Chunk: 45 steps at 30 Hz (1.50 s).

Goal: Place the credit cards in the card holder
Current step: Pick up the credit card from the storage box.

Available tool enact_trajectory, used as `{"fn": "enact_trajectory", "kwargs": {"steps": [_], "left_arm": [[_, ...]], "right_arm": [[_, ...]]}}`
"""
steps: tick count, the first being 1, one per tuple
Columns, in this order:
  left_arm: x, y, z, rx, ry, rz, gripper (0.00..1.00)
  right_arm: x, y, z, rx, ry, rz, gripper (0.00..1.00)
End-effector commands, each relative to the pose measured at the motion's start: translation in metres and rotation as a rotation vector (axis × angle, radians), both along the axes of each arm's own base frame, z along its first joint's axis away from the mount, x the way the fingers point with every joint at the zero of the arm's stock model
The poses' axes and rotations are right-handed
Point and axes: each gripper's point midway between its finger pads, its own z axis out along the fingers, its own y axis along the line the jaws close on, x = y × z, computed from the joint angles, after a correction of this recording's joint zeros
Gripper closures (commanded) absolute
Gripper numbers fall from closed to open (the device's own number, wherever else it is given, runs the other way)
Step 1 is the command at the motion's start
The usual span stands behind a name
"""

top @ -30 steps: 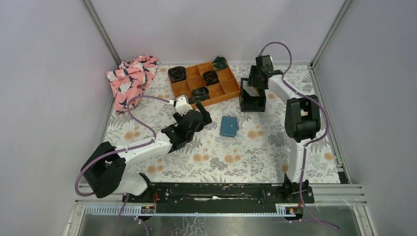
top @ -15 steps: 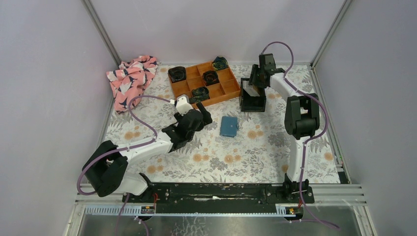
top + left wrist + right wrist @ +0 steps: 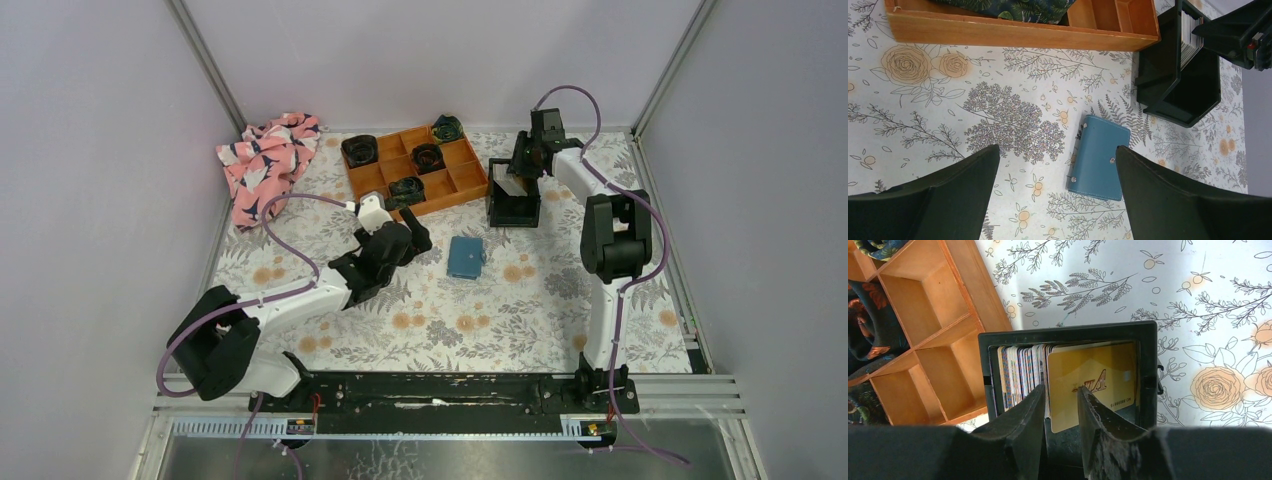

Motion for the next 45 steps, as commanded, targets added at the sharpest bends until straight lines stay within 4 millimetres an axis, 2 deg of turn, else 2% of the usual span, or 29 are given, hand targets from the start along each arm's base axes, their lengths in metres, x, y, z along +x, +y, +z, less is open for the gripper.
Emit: {"fn": "enact_trajectory", "kwargs": {"steps": [1,7,15,28,35,41,45], "left_arm": [[0.01,-0.006,0.018,-0.038,-0.056,-0.007,0.07],[0.009,-0.007,0.018,-0.045,-0.054,-0.012,0.07],[0.008,-0.007,0.02,-0.05,-0.058,-0.015,0.07],[0.006,-0.009,0.026,-0.07,-0.062,-0.032,0.07],[0.005,-0.013,0.035,-0.088,-0.072,-0.054,0.06],[0.002,-0.013,0.039,-0.101,-0.077,-0.063,0.04],[0.0,-0.016,0.045,-0.11,-0.093,-0.088,0.03]], "right_arm": [[-0.007,0.025,0.036,0.093,-0.039,0.056,0.64],[-0.008,0.027,0.047,0.1,-0.052,0.062,0.67],[-0.011,0.028,0.051,0.077,-0.053,0.062,0.75],[-0.024,0.006,0.068,-0.146,-0.08,0.006,1.0],[-0.035,-0.011,0.081,-0.231,-0.111,-0.039,1.0],[-0.049,-0.021,0.078,-0.28,-0.101,-0.056,1.0],[-0.066,-0.024,0.077,-0.301,-0.102,-0.056,1.0]]}}
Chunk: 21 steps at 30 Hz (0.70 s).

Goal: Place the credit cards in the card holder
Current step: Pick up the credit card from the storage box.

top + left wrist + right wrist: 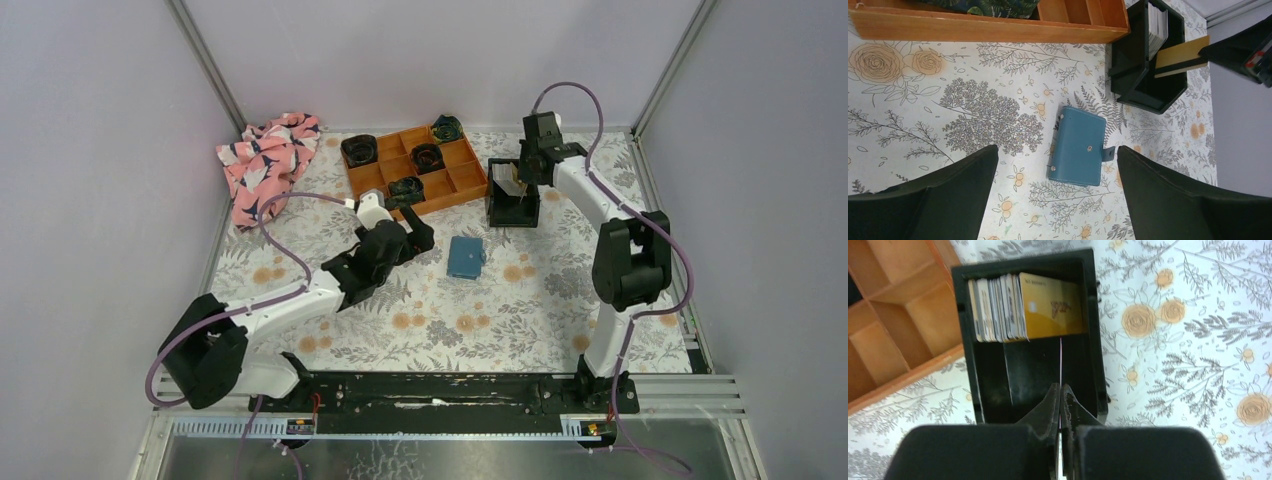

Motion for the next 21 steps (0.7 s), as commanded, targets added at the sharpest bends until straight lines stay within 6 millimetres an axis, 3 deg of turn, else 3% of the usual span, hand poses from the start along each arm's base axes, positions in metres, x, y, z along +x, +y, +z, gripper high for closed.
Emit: {"fn": "enact_trajectory", "kwargs": {"steps": [1,7,13,21], "left_arm": [[0.007,-0.006,0.029,-0.048,-0.084,-0.027,0.03],[0.004,-0.017,0.049,-0.044,-0.136,-0.117,0.0],[-0.012,-0.037,0.068,-0.039,-0.208,-0.324,0.0],[-0.057,-0.058,0.084,-0.127,-0.323,-0.609,0.0]], "right_arm": [[-0.017,-0.002,0.031,-0.035,-0.076,0.0,1.0],[-0.064,0.005,0.066,0.008,-0.154,0.039,1.0],[-0.134,0.04,0.073,0.188,-0.157,0.216,1.0],[-0.228,0.085,0.071,0.434,-0.093,0.473,1.0]]}}
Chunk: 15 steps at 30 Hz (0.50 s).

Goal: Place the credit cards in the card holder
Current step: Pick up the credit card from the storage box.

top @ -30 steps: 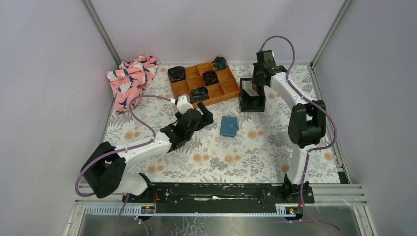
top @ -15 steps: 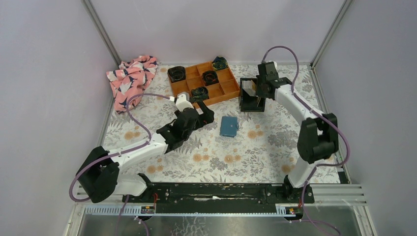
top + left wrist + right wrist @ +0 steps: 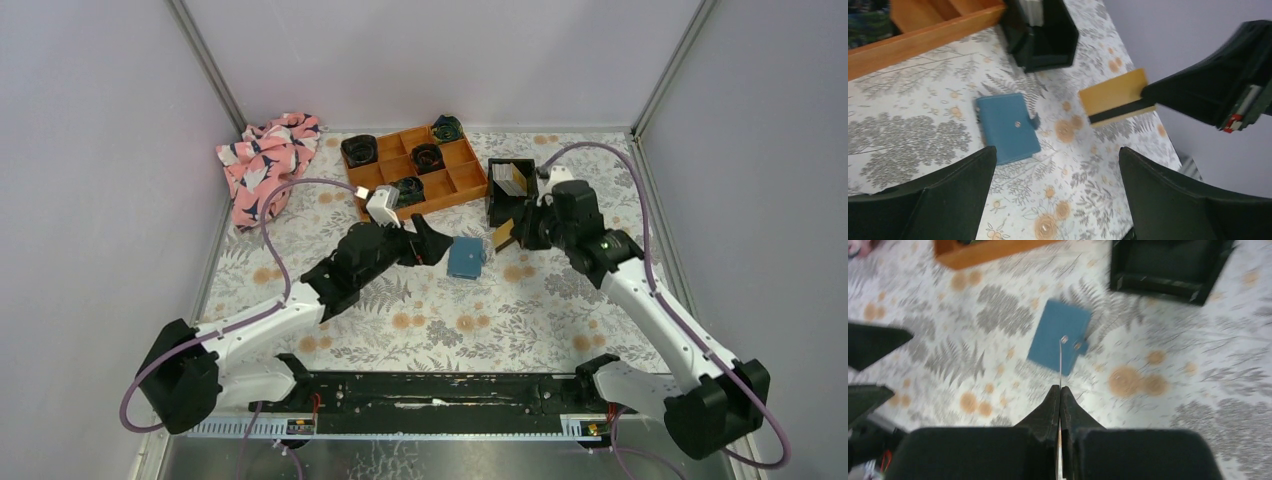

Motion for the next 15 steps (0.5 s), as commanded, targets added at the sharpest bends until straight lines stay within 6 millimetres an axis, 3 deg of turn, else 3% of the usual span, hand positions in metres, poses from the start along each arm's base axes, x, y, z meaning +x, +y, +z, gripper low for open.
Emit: {"fn": "enact_trajectory", "kwargs": {"steps": [1,8,15], "left_arm": [[-0.027,-0.02,0.023,-0.071,-0.12,-0.229,0.0],[-0.061,-0.049,0.007,-0.09,-0.048,-0.501,0.0],[-0.075,-0.059,-0.01,-0.044,-0.004,-0.654,0.0]], "right_arm": [[-0.053,0.038,0.003,0.167,0.049,0.212,1.0],[-0.098,0.057,0.015,0.343,0.061,0.368,1.0],[-0.116,0.072,0.023,0.462,0.096,0.465,1.0]]}}
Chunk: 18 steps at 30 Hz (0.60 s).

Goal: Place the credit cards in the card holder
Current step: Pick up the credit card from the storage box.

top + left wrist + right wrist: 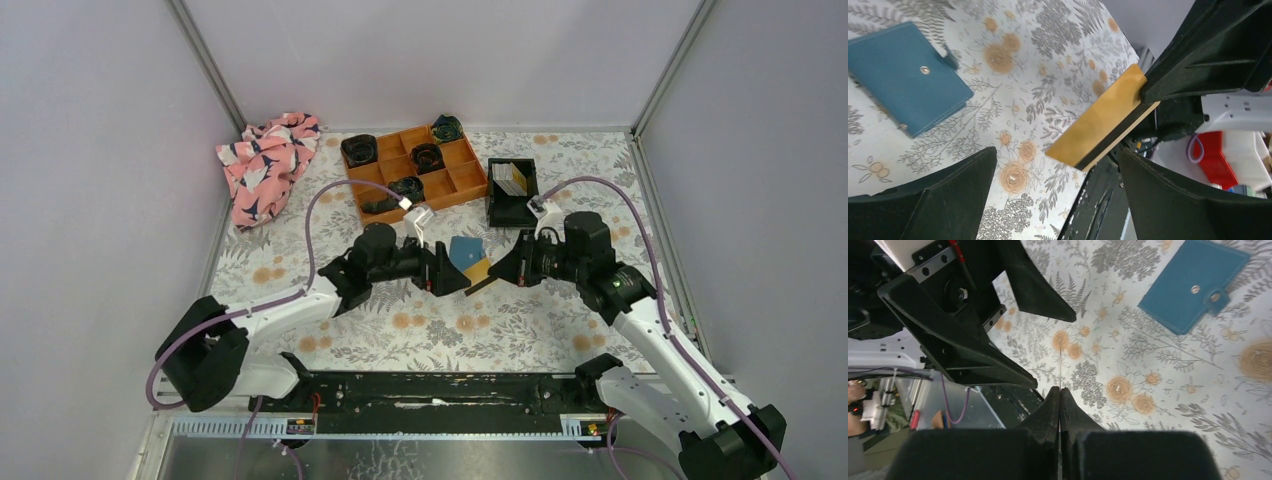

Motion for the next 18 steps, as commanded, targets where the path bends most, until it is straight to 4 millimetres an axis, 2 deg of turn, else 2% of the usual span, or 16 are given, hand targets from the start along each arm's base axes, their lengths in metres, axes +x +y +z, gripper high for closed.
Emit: {"fn": "enact_trajectory", "kwargs": {"steps": [1,7,10,18], "left_arm": [[-0.01,-0.011,0.02,-0.046,-0.06,-0.149,0.0],[-0.011,-0.012,0.024,-0.094,-0.06,-0.21,0.0],[-0.015,-0.015,0.022,-0.104,-0.032,-0.276,0.07],[-0.025,-0.022,0.017,-0.154,0.058,-0.416,0.45]], "right_arm": [[-0.014,0.02,0.019,0.132,0.004,0.117,1.0],[-0.015,0.025,0.009,0.153,0.034,0.135,1.0],[-0.014,0.029,0.008,0.174,0.04,0.146,1.0],[-0.006,0.033,0.001,0.173,0.057,0.152,1.0]]}}
